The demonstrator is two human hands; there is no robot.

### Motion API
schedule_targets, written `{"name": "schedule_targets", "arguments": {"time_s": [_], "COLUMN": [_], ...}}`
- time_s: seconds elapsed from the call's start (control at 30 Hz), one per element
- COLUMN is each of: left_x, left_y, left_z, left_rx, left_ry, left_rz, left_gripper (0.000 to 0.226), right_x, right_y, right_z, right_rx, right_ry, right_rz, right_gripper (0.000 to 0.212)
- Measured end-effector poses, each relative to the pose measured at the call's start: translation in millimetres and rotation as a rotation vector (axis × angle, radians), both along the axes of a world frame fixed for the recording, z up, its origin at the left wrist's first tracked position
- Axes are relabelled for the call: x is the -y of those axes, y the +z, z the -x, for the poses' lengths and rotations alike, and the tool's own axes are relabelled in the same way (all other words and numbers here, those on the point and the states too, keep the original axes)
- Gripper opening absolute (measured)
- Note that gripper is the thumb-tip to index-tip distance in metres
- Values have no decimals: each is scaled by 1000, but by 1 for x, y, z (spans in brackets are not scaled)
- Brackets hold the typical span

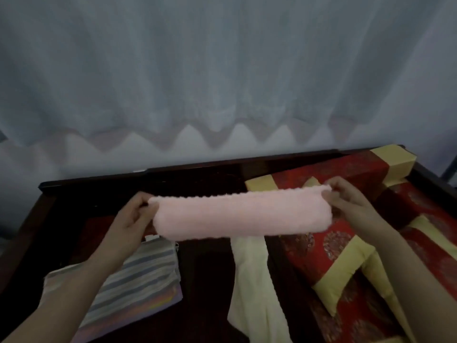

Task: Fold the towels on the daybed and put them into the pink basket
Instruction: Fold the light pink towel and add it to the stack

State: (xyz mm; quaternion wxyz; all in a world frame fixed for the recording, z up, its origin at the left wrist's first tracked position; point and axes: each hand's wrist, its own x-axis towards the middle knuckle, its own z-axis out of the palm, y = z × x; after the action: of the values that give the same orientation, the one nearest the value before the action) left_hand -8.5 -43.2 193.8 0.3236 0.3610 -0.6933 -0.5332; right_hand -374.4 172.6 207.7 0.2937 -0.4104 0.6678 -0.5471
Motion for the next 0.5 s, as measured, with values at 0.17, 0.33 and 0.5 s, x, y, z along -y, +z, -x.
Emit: {"name": "schedule_targets", "arguments": {"time_s": [0.17, 0.33, 0.5], "left_x": [-61, -86, -69], "left_y": [-104, -179, -195], "left_z": [-27, -30, 4], "left_rx": [274, 498, 511], "left_ry": [-58, -12, 56], "left_rz": [-210, -278, -159], "left_gripper": [14, 37, 12], "right_x": [-64, -95, -72], "right_y": [-102, -191, -229], "right_z": [-14, -29, -19], "right_rx": [154, 213, -17], "right_ry": [22, -50, -199], "right_rz": [-279, -437, -438], "right_gripper": [18, 31, 11]}}
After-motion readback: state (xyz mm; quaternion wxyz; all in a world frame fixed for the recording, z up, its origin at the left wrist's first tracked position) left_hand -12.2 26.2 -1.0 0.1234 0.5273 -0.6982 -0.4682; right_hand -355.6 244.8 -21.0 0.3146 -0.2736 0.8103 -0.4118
